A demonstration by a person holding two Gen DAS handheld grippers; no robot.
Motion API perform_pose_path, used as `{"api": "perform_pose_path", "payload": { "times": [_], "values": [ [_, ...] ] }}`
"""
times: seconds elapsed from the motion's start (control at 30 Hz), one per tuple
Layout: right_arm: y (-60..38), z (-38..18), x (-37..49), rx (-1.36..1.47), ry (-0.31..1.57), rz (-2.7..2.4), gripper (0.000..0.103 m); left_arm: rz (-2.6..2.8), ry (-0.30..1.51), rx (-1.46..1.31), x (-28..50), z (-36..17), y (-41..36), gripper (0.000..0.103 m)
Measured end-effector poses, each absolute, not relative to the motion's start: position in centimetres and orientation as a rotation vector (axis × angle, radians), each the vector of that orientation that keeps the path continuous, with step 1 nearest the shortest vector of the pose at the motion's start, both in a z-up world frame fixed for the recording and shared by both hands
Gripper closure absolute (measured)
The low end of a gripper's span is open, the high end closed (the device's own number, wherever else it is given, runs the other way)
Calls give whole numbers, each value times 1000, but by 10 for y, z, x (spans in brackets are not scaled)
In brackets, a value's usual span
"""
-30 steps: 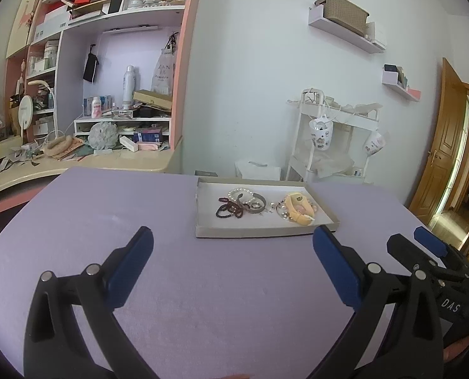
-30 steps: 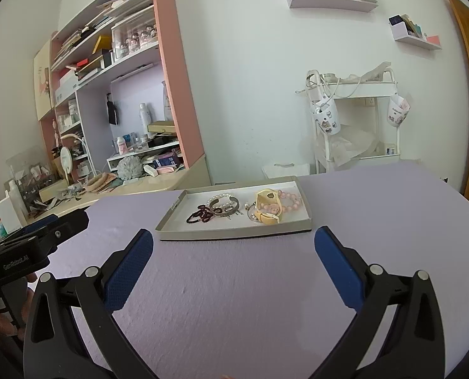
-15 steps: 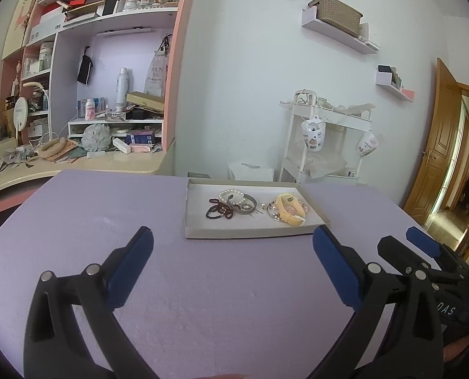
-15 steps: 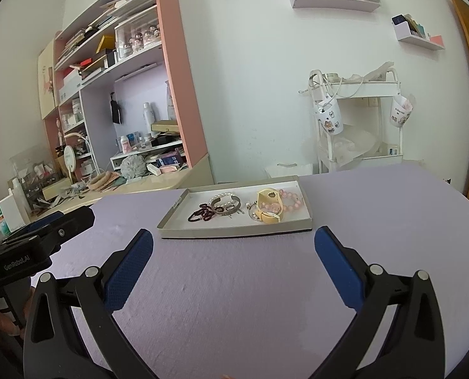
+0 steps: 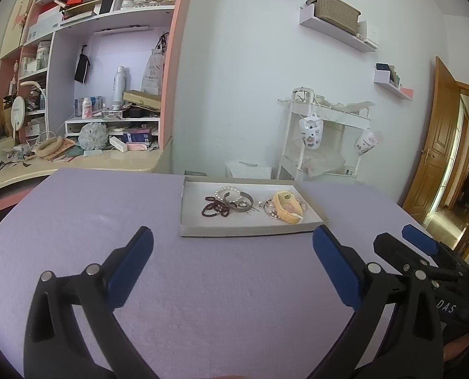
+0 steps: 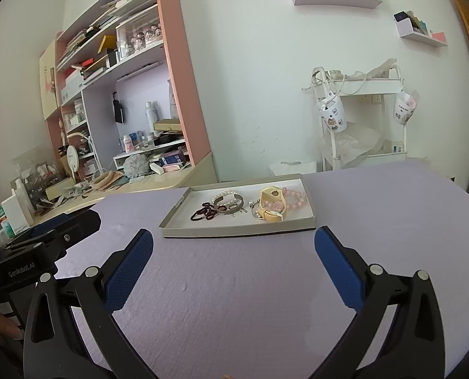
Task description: Organize jewelry
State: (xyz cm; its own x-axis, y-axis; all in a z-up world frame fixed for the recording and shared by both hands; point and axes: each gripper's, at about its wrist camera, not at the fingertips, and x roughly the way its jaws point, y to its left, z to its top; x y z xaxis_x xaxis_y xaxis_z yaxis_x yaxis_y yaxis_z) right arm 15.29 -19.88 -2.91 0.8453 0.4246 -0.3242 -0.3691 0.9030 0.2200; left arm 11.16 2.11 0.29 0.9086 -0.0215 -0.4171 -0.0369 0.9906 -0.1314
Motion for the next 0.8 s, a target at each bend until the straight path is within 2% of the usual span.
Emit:
{"api": "perform_pose_path", "payload": {
  "times": [0.8],
  "values": [
    [-193, -26, 153, 157, 383, 425, 1, 7, 438, -160, 117, -1, 24, 2]
  ]
}}
